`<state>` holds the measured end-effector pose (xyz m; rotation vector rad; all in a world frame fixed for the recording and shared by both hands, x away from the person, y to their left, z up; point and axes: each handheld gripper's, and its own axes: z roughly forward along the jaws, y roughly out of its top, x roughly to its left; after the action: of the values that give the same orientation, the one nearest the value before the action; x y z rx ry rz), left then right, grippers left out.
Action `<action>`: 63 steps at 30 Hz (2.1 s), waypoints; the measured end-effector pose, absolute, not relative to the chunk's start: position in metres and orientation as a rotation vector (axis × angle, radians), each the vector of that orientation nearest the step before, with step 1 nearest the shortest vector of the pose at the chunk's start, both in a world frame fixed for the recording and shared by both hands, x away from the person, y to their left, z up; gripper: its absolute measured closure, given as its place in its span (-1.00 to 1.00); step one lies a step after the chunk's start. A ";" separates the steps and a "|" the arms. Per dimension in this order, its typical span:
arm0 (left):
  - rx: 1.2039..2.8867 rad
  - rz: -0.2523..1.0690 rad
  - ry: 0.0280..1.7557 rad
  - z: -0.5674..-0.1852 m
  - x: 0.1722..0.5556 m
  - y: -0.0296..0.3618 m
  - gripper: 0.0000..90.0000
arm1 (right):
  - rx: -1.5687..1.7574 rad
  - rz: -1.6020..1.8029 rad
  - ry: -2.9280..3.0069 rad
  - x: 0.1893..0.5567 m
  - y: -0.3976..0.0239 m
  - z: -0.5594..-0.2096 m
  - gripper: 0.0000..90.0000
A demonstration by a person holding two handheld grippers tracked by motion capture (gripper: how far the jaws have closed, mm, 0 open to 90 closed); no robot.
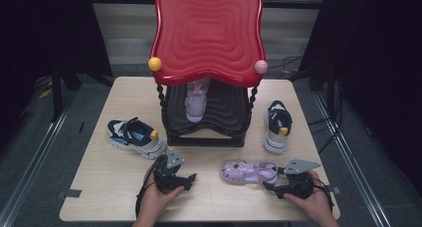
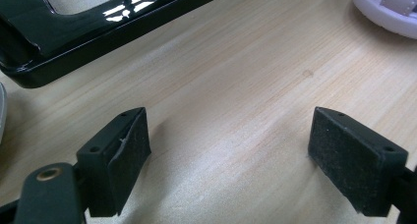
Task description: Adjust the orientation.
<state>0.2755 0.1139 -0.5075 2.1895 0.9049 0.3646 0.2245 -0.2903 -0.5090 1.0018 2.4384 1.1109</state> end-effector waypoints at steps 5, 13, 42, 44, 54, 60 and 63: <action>2.188 0.364 0.907 -0.508 0.275 0.114 -0.66 | 1.020 1.096 2.406 0.221 -0.287 -0.508 -0.29; 2.190 0.365 0.906 -0.508 0.276 0.114 -0.66 | 1.052 1.129 2.356 0.221 -0.287 -0.504 -0.28; 2.183 0.367 0.913 -0.508 0.276 0.114 -0.66 | 1.011 1.115 2.412 0.216 -0.278 -0.508 -0.38; 2.182 0.367 0.913 -0.508 0.276 0.114 -0.66 | 1.021 1.109 2.415 0.218 -0.278 -0.508 -0.38; 2.182 0.367 0.913 -0.508 0.276 0.114 -0.66 | 1.008 1.101 2.447 0.228 -0.267 -0.509 -0.44; 2.183 0.368 0.913 -0.508 0.276 0.114 -0.66 | 1.027 1.086 2.432 0.230 -0.263 -0.509 -0.47; 2.183 0.368 0.913 -0.508 0.276 0.114 -0.66 | 1.033 1.085 2.432 0.231 -0.260 -0.509 -0.49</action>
<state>0.2758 0.1136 -0.5078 2.1829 0.9127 0.3676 0.2312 -0.2601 -0.5095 1.0331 2.4318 1.0850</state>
